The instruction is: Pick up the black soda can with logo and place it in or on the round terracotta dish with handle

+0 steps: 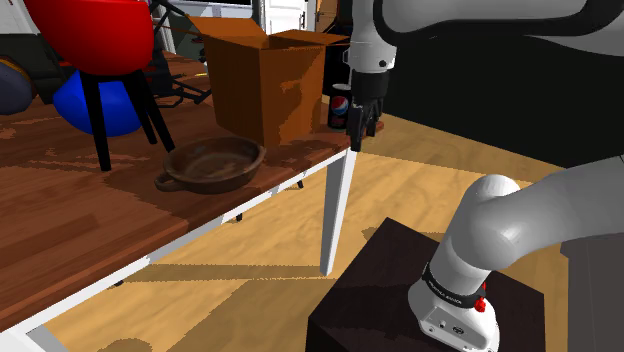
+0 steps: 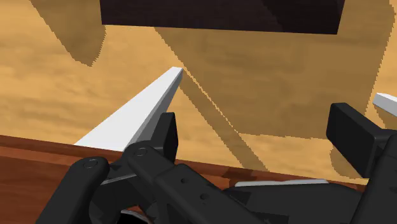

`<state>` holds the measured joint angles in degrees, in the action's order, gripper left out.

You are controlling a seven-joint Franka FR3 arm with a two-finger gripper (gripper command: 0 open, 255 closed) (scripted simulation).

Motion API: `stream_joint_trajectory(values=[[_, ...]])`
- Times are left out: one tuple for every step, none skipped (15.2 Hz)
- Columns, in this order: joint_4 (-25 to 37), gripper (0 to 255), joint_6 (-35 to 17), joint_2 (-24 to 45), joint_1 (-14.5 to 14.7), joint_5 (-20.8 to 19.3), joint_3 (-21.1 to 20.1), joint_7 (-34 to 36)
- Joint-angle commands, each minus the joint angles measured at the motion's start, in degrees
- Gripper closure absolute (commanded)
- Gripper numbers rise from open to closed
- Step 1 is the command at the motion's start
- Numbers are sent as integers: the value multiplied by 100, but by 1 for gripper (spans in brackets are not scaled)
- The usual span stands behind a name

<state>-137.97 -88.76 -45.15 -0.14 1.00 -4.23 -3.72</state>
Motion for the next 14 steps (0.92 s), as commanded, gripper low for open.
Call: stream_joint_trajectory(values=[[0, 0, 0, 0, 0, 0, 0, 0], [186, 0, 2, 158, -39, -51, 69, -67], [377, 0, 8, 317, -75, -96, 135, -134], [573, 0, 18, 476, -108, -138, 201, -200], [773, 0, 32, 635, -139, -176, 264, -265], [979, 0, 50, 795, -166, -209, 327, -329], [1189, 0, 72, 957, -193, -238, 388, -394], [1405, 0, 98, 1119, -218, -263, 448, -459], [1626, 0, 129, 1282, -241, -284, 506, -524], [1853, 0, 164, 1447, -262, -302, 565, -588], [2086, 0, 203, 1614, -283, -315, 622, -654], [2325, 0, 247, 1782, -302, -324, 680, -719], [2571, 0, 295, 1953, -320, -330, 737, -785], [2825, 0, 349, 2127, -338, -331, 793, -851]])
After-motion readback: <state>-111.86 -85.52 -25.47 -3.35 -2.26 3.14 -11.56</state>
